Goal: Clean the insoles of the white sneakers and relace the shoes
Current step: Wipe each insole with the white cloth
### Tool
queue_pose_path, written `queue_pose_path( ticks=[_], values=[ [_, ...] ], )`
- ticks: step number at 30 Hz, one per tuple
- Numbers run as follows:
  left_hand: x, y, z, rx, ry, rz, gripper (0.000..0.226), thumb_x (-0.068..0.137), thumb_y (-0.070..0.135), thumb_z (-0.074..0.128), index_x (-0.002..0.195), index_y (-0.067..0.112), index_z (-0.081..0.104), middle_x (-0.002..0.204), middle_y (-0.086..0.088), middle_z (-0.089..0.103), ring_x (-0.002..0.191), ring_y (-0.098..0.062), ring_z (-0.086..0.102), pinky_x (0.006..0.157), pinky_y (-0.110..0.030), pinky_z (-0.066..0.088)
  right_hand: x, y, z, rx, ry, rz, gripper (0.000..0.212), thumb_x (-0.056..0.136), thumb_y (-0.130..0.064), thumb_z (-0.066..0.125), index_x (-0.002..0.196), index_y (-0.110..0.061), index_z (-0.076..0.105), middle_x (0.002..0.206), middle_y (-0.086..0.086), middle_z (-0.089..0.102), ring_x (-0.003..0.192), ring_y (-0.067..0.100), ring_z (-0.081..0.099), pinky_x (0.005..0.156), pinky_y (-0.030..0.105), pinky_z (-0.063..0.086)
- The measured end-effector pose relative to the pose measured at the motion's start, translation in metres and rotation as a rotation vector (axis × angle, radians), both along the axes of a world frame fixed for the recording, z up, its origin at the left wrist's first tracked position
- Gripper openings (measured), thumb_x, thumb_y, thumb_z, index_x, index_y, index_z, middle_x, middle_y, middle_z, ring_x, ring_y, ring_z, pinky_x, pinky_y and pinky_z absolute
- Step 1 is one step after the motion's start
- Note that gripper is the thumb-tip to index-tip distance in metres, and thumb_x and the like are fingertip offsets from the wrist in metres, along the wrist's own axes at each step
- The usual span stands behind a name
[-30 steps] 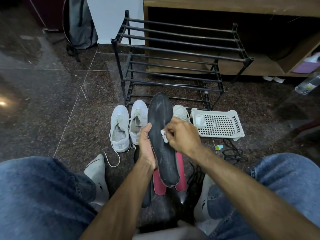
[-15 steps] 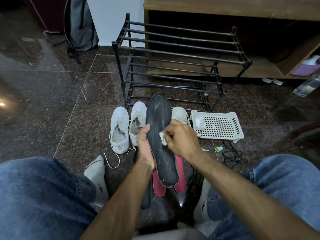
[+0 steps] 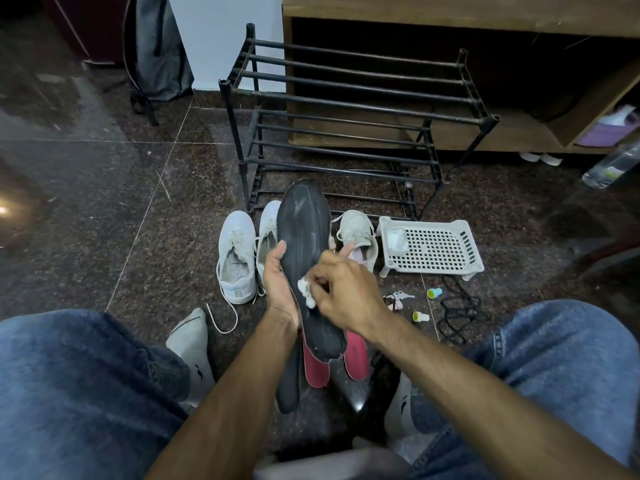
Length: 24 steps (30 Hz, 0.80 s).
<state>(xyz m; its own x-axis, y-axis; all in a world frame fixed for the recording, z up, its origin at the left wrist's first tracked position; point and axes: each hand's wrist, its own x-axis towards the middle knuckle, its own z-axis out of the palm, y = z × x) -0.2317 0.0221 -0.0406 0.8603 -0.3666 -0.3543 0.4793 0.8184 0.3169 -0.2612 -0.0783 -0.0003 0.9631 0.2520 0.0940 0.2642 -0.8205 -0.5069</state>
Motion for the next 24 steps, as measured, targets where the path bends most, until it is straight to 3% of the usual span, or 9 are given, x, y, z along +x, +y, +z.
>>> queue_pose_path(
  ticks=[1, 4, 9, 11, 13, 15, 18, 20, 24],
  values=[
    [0.001, 0.003, -0.005, -0.034, 0.017, 0.000, 0.067, 0.091, 0.049, 0.036, 0.136, 0.001, 0.047, 0.118, -0.018, 0.063, 0.120, -0.041, 0.057, 0.104, -0.056, 0.041, -0.010, 0.001, -0.001, 0.024, 0.008, 0.041, 0.013, 0.087, -0.018, 0.060, 0.087, -0.018, 0.073, 0.086, -0.006, 0.059, 0.075, 0.022, 0.061, 0.063, 0.038, 0.050],
    [0.005, 0.008, -0.021, -0.121, 0.024, -0.003, 0.080, 0.088, 0.054, 0.041, 0.151, 0.007, 0.027, 0.140, -0.010, 0.043, 0.130, -0.038, 0.049, 0.099, -0.070, 0.036, -0.040, -0.003, -0.008, 0.012, 0.064, 0.162, 0.014, 0.086, -0.016, 0.058, 0.084, -0.017, 0.072, 0.083, -0.006, 0.057, 0.072, 0.019, 0.059, 0.059, 0.039, 0.051],
    [0.005, 0.000, -0.020, -0.154, 0.012, -0.046, 0.065, 0.089, 0.053, 0.040, 0.136, 0.008, 0.047, 0.119, -0.012, 0.058, 0.131, -0.041, 0.047, 0.108, -0.069, 0.024, -0.033, -0.009, -0.006, -0.040, -0.032, 0.087, 0.010, 0.082, -0.019, 0.062, 0.083, -0.020, 0.072, 0.083, -0.007, 0.060, 0.065, 0.024, 0.061, 0.054, 0.033, 0.048],
    [0.003, -0.003, -0.020, -0.069, 0.023, -0.046, 0.065, 0.090, 0.049, 0.043, 0.133, 0.002, 0.053, 0.129, -0.024, 0.056, 0.133, -0.044, 0.043, 0.115, -0.059, 0.024, -0.013, -0.008, 0.000, -0.072, -0.059, -0.008, 0.013, 0.087, -0.021, 0.060, 0.091, -0.020, 0.072, 0.092, -0.005, 0.060, 0.072, 0.029, 0.062, 0.059, 0.035, 0.048],
    [0.001, -0.004, -0.019, -0.003, 0.017, -0.014, 0.064, 0.090, 0.047, 0.044, 0.128, -0.001, 0.059, 0.137, -0.029, 0.050, 0.128, -0.042, 0.049, 0.115, -0.052, 0.029, -0.001, -0.004, 0.004, -0.131, -0.026, -0.051, 0.017, 0.091, -0.024, 0.056, 0.098, -0.020, 0.071, 0.101, -0.004, 0.058, 0.082, 0.028, 0.061, 0.065, 0.034, 0.046],
    [-0.002, -0.001, -0.016, -0.020, 0.019, -0.004, 0.061, 0.092, 0.047, 0.038, 0.115, -0.001, 0.068, 0.120, -0.024, 0.063, 0.112, -0.040, 0.062, 0.105, -0.052, 0.043, -0.008, 0.000, 0.006, -0.124, -0.006, 0.005, 0.019, 0.093, -0.024, 0.055, 0.102, -0.020, 0.070, 0.102, -0.003, 0.058, 0.084, 0.027, 0.062, 0.068, 0.035, 0.048],
    [0.003, 0.007, -0.023, -0.150, -0.004, 0.003, 0.070, 0.090, 0.053, 0.039, 0.141, 0.006, 0.046, 0.126, -0.013, 0.057, 0.122, -0.041, 0.055, 0.093, -0.071, 0.041, -0.037, 0.000, 0.003, -0.095, 0.072, 0.181, 0.018, 0.093, -0.021, 0.056, 0.101, -0.019, 0.072, 0.096, -0.003, 0.058, 0.080, 0.025, 0.063, 0.068, 0.042, 0.052],
    [0.006, 0.006, -0.027, -0.147, -0.006, -0.014, 0.071, 0.089, 0.055, 0.040, 0.143, 0.009, 0.043, 0.122, -0.012, 0.058, 0.125, -0.041, 0.053, 0.097, -0.074, 0.035, -0.040, -0.005, 0.001, -0.128, 0.104, 0.215, 0.019, 0.093, -0.022, 0.055, 0.103, -0.021, 0.071, 0.097, -0.004, 0.057, 0.082, 0.026, 0.062, 0.070, 0.042, 0.052],
    [0.003, -0.002, -0.020, -0.070, -0.003, -0.017, 0.060, 0.089, 0.049, 0.047, 0.128, 0.005, 0.058, 0.117, -0.018, 0.064, 0.114, -0.037, 0.061, 0.100, -0.049, 0.047, -0.009, -0.008, 0.004, -0.194, -0.009, 0.064, 0.019, 0.091, -0.024, 0.052, 0.099, -0.023, 0.069, 0.100, -0.004, 0.056, 0.081, 0.032, 0.062, 0.064, 0.033, 0.039]
  ],
)
